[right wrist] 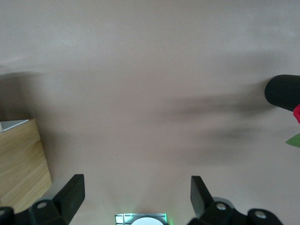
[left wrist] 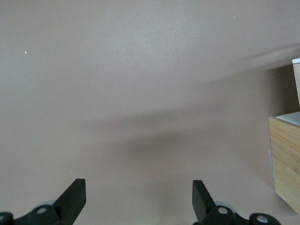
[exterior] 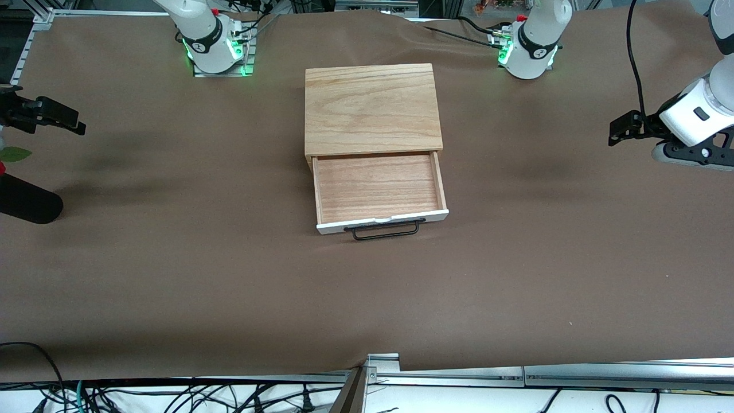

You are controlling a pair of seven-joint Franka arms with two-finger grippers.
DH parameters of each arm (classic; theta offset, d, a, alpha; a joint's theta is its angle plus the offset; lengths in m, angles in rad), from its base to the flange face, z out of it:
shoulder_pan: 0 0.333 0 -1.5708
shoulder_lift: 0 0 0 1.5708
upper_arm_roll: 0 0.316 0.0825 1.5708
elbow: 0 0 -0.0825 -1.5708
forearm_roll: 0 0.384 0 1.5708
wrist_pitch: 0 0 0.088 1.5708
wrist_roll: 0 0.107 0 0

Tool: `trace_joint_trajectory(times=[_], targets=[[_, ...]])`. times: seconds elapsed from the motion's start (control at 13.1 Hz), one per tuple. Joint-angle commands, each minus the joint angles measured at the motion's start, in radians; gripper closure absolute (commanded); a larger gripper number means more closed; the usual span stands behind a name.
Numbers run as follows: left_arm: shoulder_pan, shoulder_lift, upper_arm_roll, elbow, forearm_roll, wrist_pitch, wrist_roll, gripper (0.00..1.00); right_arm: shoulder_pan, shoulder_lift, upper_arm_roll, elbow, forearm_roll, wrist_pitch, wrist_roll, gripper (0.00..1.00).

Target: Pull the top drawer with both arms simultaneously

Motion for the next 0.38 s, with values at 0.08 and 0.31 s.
trace_joint_trajectory(times=[0.08, 0.31], targets=[[0.004, 0.006, -0.004, 0.018, 0.018, -0.01, 0.005, 0.0, -0.014, 0.02, 0.022, 0.019, -0.018, -0.003, 0.015, 0.0], [0.004, 0.006, -0.004, 0.018, 0.018, -0.011, 0.005, 0.0, -0.017, 0.02, 0.021, 0.019, -0.012, 0.002, 0.017, 0.0]])
